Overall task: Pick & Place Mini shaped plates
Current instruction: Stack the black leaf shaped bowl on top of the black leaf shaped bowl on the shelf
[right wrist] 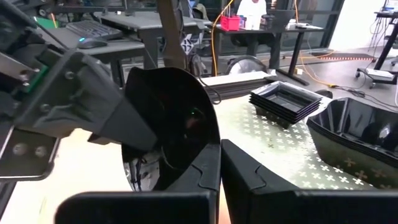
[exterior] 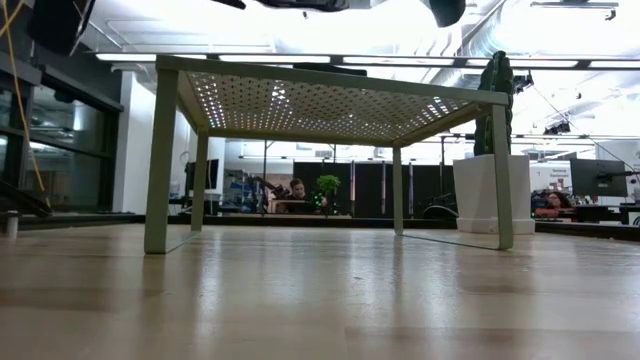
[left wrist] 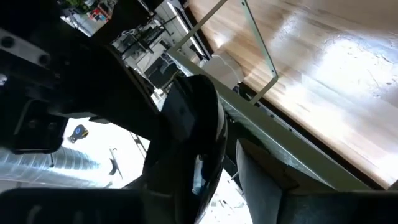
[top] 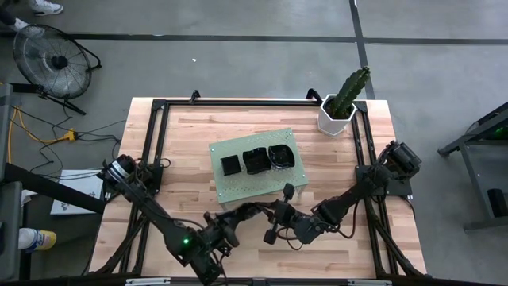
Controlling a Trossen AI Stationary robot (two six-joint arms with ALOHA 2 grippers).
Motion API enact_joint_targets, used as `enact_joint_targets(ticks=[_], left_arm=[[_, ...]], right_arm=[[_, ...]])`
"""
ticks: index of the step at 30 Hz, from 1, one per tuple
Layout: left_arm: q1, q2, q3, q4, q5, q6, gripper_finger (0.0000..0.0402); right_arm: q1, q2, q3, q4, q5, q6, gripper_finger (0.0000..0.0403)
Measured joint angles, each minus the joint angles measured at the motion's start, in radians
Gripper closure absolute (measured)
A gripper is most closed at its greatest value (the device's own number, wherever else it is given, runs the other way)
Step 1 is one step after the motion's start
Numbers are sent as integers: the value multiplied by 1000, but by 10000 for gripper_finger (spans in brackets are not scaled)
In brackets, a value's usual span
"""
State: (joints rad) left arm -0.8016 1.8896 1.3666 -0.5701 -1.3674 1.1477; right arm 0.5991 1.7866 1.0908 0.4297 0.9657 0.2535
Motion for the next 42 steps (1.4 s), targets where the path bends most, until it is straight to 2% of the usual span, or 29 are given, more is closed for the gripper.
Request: enact_joint_targets(ticks=[4,14,18,20,22,26,28,30,36,39,42], left_arm=[[-17,0,0,-4,-4,0,283],[-88,0,-1,-43,-120,-4,283],[-124,-1,-1,-82,-197,-104,284],[-143,-11,-1,-156,-200,-247,287],[-151,-34,-2,-265,-171,-470,292],[-147,-100,-2,-563,6,-989,311],[-146,-138,-2,-701,78,-1196,323],[-148,-170,-2,-774,102,-1332,334],[-212,-291,-15,-899,74,-1577,375],[-247,-396,-99,-961,62,-1749,397],[-294,-536,-251,-953,43,-1932,396]], right_arm=[[-4,0,0,-6,3,-7,403],[3,-73,0,-139,57,8,403],[17,-112,0,-240,84,38,403],[27,-132,0,-300,95,70,403],[43,-150,0,-358,113,102,403],[71,-183,0,-463,129,172,403],[80,-194,0,-500,130,201,403],[89,-199,0,-523,139,217,403],[92,-201,0,-534,139,218,403],[92,-201,0,-533,139,218,403],[92,-201,0,-533,137,218,403]])
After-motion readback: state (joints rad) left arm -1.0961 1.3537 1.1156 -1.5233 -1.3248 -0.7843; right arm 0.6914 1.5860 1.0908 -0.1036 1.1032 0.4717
